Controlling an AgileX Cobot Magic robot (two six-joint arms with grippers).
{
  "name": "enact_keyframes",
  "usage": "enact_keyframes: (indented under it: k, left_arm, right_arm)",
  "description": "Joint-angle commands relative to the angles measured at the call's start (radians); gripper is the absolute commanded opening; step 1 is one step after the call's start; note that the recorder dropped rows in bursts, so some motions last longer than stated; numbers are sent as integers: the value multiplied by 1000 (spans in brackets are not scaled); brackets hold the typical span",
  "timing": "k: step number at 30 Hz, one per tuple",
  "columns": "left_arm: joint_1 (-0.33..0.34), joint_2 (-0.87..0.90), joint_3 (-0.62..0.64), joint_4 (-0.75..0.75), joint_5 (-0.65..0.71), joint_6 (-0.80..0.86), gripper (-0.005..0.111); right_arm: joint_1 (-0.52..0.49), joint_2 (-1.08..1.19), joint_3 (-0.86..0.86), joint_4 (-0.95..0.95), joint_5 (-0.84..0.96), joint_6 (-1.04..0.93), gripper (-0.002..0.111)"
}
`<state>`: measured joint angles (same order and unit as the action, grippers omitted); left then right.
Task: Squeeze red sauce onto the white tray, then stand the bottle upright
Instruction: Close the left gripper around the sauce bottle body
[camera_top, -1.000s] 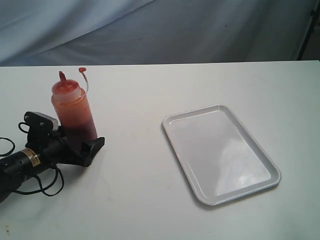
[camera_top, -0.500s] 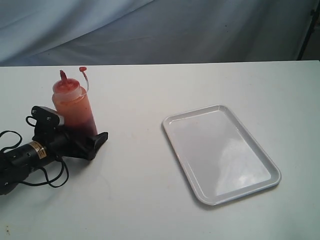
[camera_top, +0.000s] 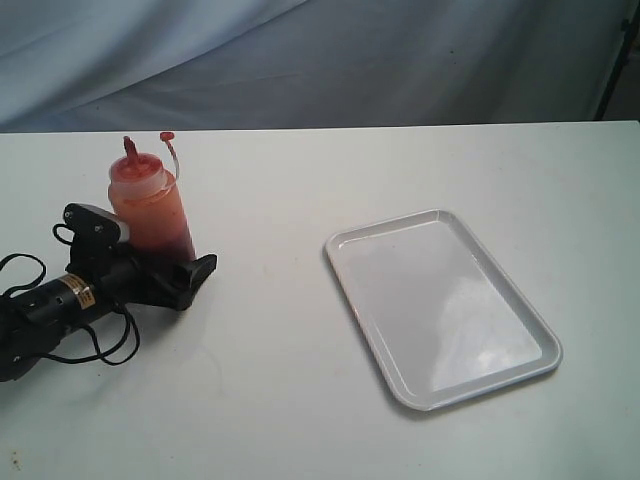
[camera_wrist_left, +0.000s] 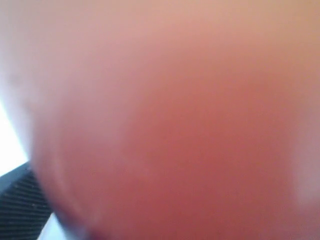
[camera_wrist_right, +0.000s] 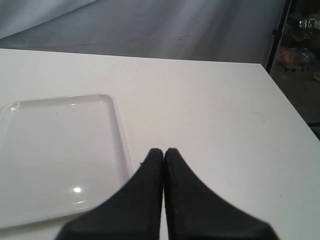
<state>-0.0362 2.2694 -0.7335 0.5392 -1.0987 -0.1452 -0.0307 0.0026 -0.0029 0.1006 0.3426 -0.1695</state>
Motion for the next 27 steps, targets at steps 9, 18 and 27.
enact_keyframes:
  k: [9, 18, 27]
  left_arm:
    - [-3, 0, -7, -14, -56, -10, 105]
    - [-3, 0, -28, -8, -44, -10, 105]
    - [-3, 0, -28, -8, -39, -10, 105]
  right_arm:
    - [-1, -3, 3, -3, 0, -5, 0]
    - [-1, -3, 3, -3, 0, -5, 0]
    - [-1, -3, 3, -3, 0, -5, 0]
